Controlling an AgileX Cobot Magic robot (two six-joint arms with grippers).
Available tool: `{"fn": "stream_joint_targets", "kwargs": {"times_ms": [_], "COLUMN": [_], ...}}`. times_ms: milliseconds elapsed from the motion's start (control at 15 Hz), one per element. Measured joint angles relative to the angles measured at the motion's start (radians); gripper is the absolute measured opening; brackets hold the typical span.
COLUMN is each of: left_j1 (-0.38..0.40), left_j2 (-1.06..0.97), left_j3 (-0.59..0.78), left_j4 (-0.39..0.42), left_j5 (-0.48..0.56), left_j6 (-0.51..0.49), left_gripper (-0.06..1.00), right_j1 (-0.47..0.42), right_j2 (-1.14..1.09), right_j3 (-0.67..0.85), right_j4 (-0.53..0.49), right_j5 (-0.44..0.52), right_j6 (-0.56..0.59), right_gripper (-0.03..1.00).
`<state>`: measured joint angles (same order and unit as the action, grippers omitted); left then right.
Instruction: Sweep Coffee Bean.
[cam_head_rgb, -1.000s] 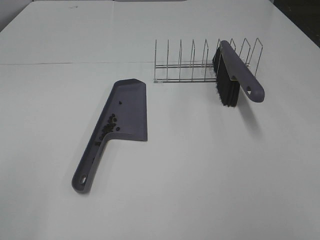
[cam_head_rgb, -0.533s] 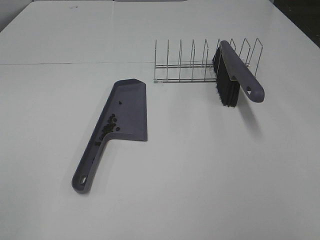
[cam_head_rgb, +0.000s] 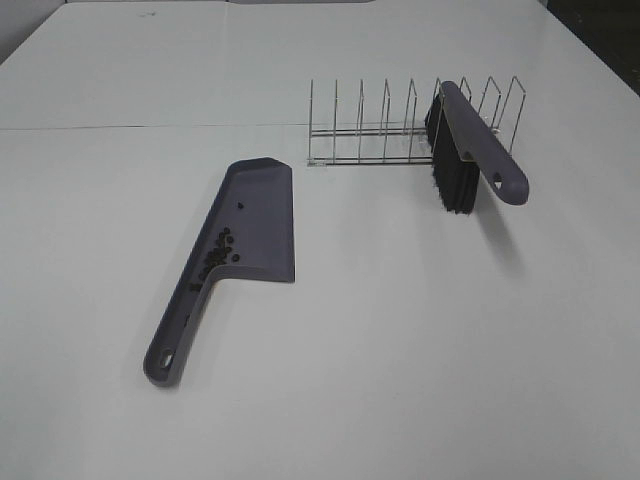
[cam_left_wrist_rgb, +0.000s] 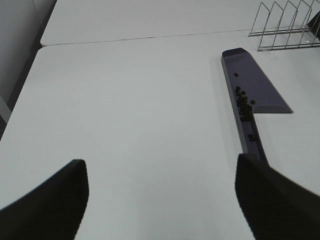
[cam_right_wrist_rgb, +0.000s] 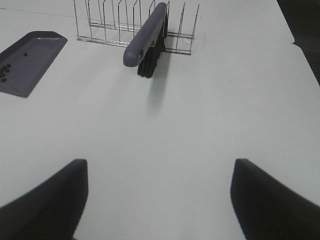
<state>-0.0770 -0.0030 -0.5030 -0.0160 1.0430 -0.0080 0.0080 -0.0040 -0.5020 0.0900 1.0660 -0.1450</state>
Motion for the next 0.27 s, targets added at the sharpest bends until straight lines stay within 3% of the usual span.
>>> {"fn": "stream_joint_targets", "kwargs": {"times_ms": [267], "left_j1": [0.000], "left_j2": [0.000], "left_j3": [0.000], "left_j4": [0.000], "left_j5": [0.000], "left_j6": [0.000], "left_gripper": [0.76], "right_j1": [0.000], "right_j2": [0.000], "right_j3": [0.000], "right_j4": [0.000], "right_j5": [0.000], "right_j6": [0.000], "right_gripper": [0.70]}}
